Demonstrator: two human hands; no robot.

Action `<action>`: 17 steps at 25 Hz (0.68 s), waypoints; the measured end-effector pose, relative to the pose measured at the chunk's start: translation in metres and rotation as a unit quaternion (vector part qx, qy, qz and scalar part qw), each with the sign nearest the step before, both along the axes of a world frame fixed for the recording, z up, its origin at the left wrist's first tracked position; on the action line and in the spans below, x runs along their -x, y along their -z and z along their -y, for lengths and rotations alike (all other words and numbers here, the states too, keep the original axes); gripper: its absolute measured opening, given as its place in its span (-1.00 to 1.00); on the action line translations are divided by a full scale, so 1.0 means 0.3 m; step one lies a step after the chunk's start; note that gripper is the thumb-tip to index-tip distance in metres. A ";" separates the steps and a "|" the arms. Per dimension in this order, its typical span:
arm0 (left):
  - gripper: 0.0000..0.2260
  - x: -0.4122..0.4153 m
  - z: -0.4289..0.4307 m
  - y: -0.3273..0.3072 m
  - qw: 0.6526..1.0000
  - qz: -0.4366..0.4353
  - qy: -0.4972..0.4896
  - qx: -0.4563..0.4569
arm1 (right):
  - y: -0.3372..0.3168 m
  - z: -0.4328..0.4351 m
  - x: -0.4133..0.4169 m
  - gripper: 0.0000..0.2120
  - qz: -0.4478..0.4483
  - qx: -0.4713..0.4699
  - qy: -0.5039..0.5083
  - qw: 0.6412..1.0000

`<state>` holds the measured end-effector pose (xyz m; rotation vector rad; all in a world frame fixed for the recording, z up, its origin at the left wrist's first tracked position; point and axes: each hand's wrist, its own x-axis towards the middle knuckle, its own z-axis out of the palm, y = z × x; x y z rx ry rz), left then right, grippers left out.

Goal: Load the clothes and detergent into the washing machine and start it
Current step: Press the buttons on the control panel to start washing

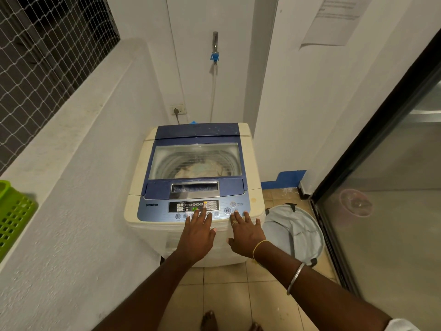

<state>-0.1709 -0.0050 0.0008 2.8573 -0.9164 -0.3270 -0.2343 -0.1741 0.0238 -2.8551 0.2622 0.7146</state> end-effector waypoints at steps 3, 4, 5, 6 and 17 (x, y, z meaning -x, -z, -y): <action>-0.46 0.019 -0.004 0.008 1.000 -0.005 0.004 0.001 | 0.005 -0.005 0.004 -0.23 -0.002 -0.003 -0.006 1.000; -0.45 0.023 -0.005 0.009 1.000 -0.009 0.004 0.002 | 0.007 -0.006 0.006 -0.23 -0.002 -0.004 -0.008 1.000; -0.44 0.027 -0.004 0.010 1.000 -0.012 0.005 0.003 | 0.009 -0.006 0.006 -0.23 -0.001 -0.004 -0.010 1.000; -0.45 0.030 -0.004 0.011 1.000 -0.012 0.007 0.004 | 0.012 -0.006 0.006 -0.24 0.000 -0.004 -0.011 1.000; -0.48 0.037 0.012 0.000 1.000 -0.008 0.020 0.009 | 0.018 -0.014 -0.006 -0.24 0.000 -0.002 -0.026 1.000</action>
